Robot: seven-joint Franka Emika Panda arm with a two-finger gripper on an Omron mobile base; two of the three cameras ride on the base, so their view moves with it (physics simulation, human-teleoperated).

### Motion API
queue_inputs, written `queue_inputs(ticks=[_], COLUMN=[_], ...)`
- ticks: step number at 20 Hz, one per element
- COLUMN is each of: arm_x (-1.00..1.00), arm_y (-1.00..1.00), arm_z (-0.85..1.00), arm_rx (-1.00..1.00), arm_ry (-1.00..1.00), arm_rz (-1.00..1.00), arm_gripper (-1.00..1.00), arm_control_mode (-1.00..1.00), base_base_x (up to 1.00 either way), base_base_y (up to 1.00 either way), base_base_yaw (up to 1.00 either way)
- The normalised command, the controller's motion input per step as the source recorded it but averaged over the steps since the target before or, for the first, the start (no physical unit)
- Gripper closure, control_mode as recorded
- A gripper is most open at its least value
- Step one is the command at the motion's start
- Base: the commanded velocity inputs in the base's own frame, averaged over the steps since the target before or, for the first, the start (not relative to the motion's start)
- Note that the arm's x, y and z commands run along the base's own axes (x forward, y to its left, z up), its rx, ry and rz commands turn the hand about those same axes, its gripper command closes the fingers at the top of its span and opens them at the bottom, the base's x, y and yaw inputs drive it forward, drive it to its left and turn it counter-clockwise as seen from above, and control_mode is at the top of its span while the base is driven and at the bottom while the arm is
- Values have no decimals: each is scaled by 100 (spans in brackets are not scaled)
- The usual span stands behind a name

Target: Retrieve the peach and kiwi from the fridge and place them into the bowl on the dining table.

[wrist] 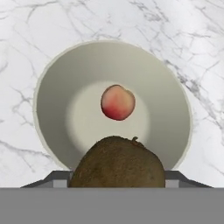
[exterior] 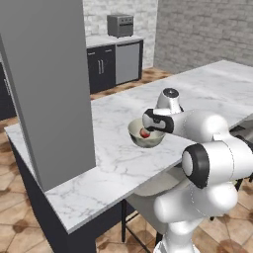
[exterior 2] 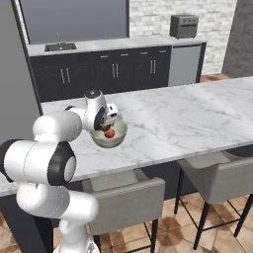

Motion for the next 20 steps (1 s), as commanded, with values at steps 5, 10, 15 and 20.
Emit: queue_inputs(ticks=[5,10,15,20], arm_x=[18,23,21,21], arm_y=[0,3,7,4], arm_z=[-1,-7,-15,-22], arm_rx=[0,-1,-2,-3], arm_ry=[0,1,3,4], arm_rz=[0,0,0,0], arm_gripper=[100,100,100,100], arm_control_mode=[-100,-100,-100,-100], base_base_x=[0,0,0,0], base_base_y=[0,0,0,0], base_base_yaw=[0,0,0,0])
